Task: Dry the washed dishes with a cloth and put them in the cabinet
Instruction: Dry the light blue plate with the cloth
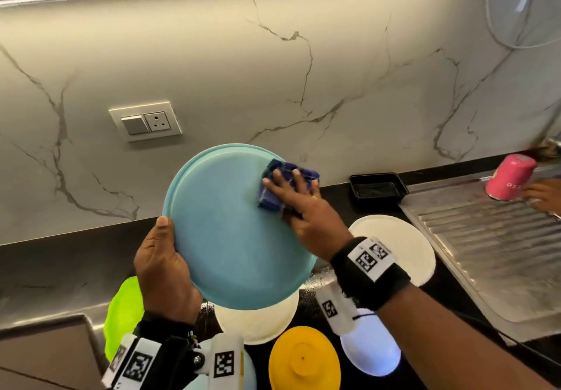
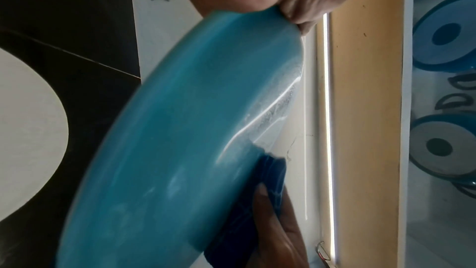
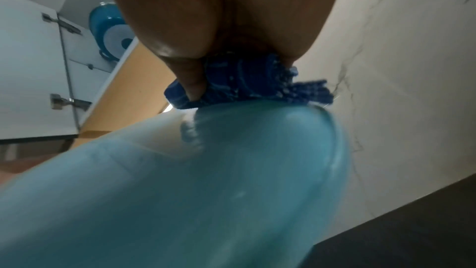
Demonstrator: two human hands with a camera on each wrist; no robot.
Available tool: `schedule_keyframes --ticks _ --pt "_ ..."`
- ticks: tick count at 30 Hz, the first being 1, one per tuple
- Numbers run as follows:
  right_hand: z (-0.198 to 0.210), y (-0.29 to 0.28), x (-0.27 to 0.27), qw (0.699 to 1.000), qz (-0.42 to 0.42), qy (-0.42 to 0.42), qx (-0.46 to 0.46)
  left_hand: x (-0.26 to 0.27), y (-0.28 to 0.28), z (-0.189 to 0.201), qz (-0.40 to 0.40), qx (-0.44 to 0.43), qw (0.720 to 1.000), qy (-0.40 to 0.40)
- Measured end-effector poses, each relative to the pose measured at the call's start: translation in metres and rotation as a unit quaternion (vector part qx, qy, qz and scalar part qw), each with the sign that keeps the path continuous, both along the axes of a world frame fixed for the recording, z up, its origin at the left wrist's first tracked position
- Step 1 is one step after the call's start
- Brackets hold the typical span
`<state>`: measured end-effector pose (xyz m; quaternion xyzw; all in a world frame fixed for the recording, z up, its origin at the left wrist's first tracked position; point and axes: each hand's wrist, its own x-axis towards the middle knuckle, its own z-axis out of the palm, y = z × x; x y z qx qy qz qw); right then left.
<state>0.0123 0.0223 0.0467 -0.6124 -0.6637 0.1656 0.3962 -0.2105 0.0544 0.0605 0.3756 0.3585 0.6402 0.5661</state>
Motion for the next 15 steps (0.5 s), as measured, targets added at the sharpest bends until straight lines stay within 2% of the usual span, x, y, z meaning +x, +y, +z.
schedule_keyframes --ticks 3,5,8,11,15 --pt "-0.003 -0.022 -0.043 0.99 0.086 -0.104 0.047 0.004 0.003 0.007 0.006 0.006 1.0 -0.016" --pt "-0.012 -0.042 -0.06 0.972 0.11 -0.197 0.068 0.002 0.008 0.008 0.013 0.005 1.0 -0.024" --pt "-0.023 -0.059 -0.043 0.953 0.108 -0.268 0.093 -0.002 0.01 0.008 -0.009 0.011 1.0 -0.017" --pt "-0.027 -0.043 -0.003 0.973 0.078 -0.209 0.057 -0.006 0.007 0.004 -0.015 -0.001 1.0 0.005" --pt "-0.009 -0.005 0.044 0.999 0.023 -0.03 0.004 -0.005 0.005 0.001 -0.025 -0.029 0.999 0.011"
